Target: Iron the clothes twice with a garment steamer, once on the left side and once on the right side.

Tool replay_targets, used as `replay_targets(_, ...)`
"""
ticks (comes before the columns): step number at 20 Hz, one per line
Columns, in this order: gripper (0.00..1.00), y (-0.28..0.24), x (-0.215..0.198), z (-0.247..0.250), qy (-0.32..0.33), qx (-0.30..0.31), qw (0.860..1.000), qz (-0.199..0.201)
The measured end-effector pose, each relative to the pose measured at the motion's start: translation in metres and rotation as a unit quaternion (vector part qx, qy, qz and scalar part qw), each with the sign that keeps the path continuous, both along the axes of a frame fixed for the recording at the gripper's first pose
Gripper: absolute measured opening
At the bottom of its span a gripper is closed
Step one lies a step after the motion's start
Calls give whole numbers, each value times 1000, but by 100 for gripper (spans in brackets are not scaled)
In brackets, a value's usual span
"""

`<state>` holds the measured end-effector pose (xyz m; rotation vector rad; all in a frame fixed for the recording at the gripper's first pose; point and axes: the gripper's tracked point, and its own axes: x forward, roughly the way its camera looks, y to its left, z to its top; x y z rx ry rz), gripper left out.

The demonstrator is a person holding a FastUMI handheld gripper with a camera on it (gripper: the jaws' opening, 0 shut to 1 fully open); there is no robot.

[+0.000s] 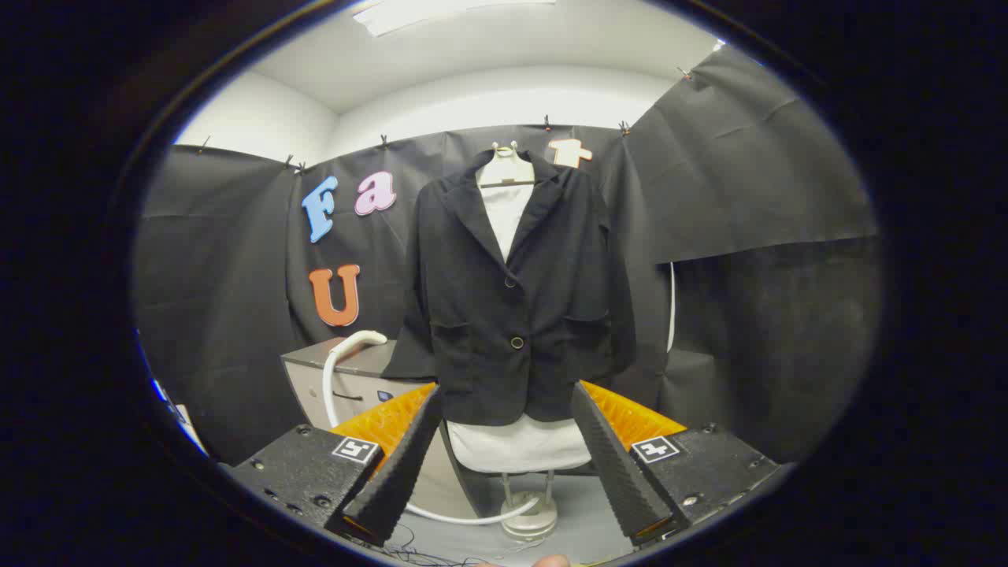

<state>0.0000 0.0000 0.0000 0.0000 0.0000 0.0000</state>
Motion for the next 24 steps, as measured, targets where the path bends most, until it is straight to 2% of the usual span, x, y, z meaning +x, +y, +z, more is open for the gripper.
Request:
replay_targets(6,100,8,5,2,-5,0,1000,-3)
replay_targets(14,100,44,11,18,-20,-6,1000,5)
replay_targets(19,100,93,22,24,-21,-5,999,30)
replay_targets(24,100,162,51,18,4,7,998,57)
